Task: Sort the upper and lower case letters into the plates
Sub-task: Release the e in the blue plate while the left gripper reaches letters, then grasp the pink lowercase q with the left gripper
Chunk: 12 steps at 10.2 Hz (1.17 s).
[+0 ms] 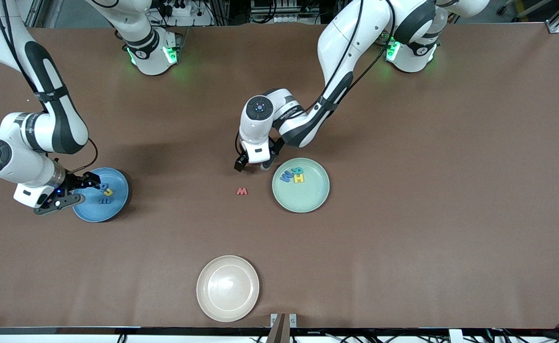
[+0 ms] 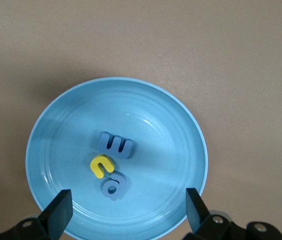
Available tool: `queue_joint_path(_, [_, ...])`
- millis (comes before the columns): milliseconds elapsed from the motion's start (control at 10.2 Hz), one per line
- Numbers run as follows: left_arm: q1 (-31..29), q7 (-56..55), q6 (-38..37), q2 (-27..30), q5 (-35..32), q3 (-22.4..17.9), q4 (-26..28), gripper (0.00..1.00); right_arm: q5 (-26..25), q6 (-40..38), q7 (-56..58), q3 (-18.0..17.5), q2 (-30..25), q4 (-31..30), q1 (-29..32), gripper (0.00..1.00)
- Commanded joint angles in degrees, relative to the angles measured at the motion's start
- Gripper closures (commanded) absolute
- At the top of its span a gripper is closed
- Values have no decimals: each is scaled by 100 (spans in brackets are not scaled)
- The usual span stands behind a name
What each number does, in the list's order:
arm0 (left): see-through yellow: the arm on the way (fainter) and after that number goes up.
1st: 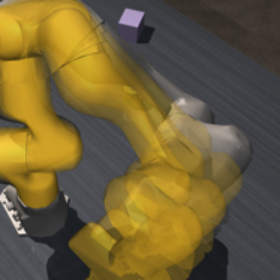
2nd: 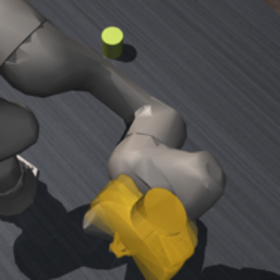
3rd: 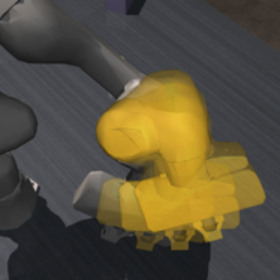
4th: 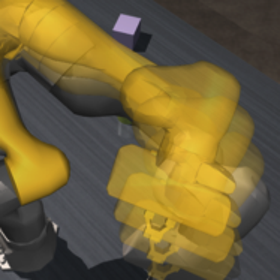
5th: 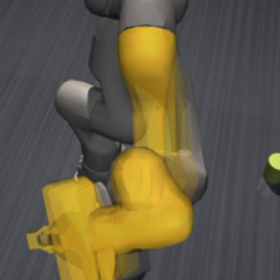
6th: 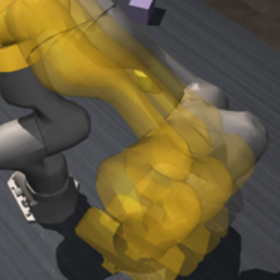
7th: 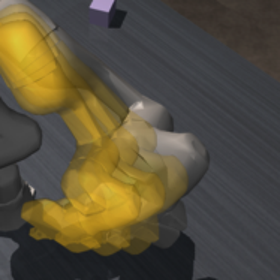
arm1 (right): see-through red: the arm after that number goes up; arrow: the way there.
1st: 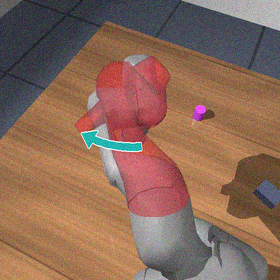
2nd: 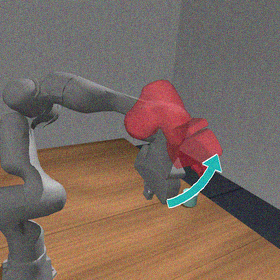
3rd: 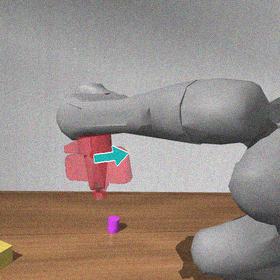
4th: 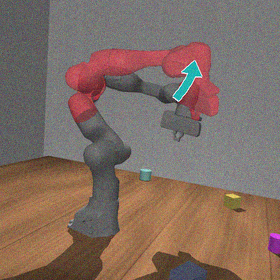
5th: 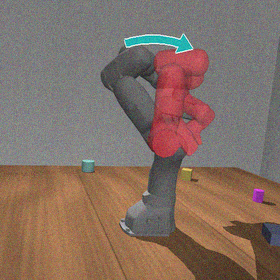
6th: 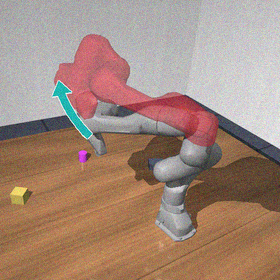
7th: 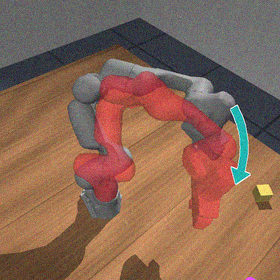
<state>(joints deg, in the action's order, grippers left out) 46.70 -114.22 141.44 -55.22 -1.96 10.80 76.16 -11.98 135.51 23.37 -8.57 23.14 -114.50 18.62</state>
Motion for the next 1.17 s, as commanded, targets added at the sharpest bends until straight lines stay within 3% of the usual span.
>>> queue_joint_path(0, [199, -74, -37, -112, 134, -113, -154, 8, 125, -95, 97, -48, -56, 15, 54, 0])
queue_joint_path(196, [243, -74, -98, -112, 126, -122, -137, 9, 125, -95, 97, -39, -56, 15, 54, 0])
queue_joint_path(489, [244, -56, -160, -103, 108, -130, -136, 39, 125, -86, 97, -48, -56, 15, 45, 0])
queue_joint_path(684, [226, -21, -222, -103, 90, -130, -136, 47, 125, -86, 89, -48, -56, 24, 1, 0])
queue_joint_path(1076, [208, 5, -266, -68, 99, -262, -136, 47, 125, -94, 71, -57, -56, 76, -96, 0])
